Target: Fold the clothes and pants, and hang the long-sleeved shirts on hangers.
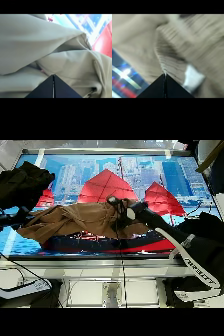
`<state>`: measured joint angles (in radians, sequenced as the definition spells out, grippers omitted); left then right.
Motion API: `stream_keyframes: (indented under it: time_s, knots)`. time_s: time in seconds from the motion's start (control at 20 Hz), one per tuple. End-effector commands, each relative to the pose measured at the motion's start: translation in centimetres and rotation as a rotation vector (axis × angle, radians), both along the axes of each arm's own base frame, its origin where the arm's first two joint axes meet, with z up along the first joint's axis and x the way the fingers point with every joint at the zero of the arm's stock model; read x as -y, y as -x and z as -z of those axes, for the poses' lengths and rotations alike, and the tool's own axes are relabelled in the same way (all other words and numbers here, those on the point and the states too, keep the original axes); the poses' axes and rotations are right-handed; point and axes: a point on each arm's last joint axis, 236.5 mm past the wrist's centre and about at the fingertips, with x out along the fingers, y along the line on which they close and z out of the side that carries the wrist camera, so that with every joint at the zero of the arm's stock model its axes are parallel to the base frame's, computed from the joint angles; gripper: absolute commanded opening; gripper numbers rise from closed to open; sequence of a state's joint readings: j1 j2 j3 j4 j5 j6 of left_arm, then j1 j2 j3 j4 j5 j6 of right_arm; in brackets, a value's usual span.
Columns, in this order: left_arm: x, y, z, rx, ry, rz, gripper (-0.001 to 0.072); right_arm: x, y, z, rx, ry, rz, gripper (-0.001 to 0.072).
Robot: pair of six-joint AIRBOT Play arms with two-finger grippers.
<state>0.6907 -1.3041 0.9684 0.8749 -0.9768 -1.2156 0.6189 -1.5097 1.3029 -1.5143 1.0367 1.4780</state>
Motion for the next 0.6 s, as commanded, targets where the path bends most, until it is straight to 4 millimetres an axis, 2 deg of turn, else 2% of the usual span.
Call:
stream_keyframes:
  time_s: [0.0, 0.1, 0.15, 0.2, 0.3, 0.35, 0.4, 0.45, 0.55]
  knots:
    - [-2.8, 3.4, -1.9, -0.036, -0.146, 0.015, 0.0010, 6.5, -3.0, -7.2, 0.117, 0.184, 0.027, 0.0033]
    - [-4.7, 5.7, -3.4, -0.052, -0.206, -0.015, 0.0010, 12.9, -3.0, -11.2, 0.151, 0.279, 0.123, 0.0033]
    - [-5.3, 6.3, -4.0, -0.045, -0.217, -0.039, 0.0010, 16.3, -2.4, -12.8, 0.146, 0.317, 0.191, 0.0033]
    - [-5.9, 6.7, -4.6, -0.034, -0.225, -0.064, 0.0010, 19.7, -1.1, -14.2, 0.119, 0.336, 0.271, 0.0033]
    - [-6.0, 7.2, -4.6, -0.044, -0.205, -0.086, 0.0011, 25.1, 2.1, -15.9, 0.038, 0.347, 0.428, 0.0033]
    - [-5.5, 7.5, -4.3, -0.060, -0.178, -0.080, 0.0010, 27.6, 4.0, -16.4, -0.003, 0.345, 0.528, 0.0033]
    - [-4.7, 7.7, -3.9, -0.071, -0.152, -0.067, 0.0010, 29.2, 5.5, -16.3, -0.032, 0.337, 0.588, 0.0033]
    - [-3.9, 8.0, -3.3, -0.088, -0.129, -0.053, 0.0010, 30.3, 6.8, -15.7, -0.056, 0.323, 0.628, 0.0032]
    - [-2.8, 8.8, -1.6, -0.123, -0.086, -0.055, 0.0010, 31.6, 9.2, -12.9, -0.094, 0.289, 0.690, 0.0033]
